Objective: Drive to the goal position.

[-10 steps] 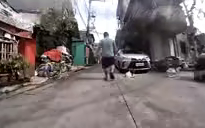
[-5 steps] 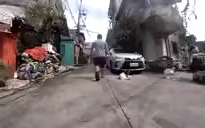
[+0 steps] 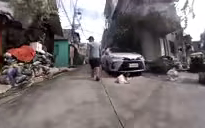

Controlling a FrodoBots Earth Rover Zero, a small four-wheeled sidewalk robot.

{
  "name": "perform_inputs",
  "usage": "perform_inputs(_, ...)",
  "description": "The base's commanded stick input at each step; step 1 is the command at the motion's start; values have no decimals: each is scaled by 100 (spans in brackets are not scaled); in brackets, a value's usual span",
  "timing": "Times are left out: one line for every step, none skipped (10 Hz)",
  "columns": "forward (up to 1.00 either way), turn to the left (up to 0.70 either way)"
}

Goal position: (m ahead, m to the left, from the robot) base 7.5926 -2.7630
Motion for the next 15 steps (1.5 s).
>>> perform_inputs(100,0)
perform_inputs(100,0)
perform_inputs(100,0)
perform_inputs(100,0)
perform_inputs(100,0)
perform_inputs(100,0)
perform_inputs(100,0)
perform_inputs(100,0)
perform_inputs(100,0)
perform_inputs(100,0)
perform_inputs(100,0)
perform_inputs(100,0)
perform_inputs(100,0)
perform_inputs(100,0)
perform_inputs(100,0)
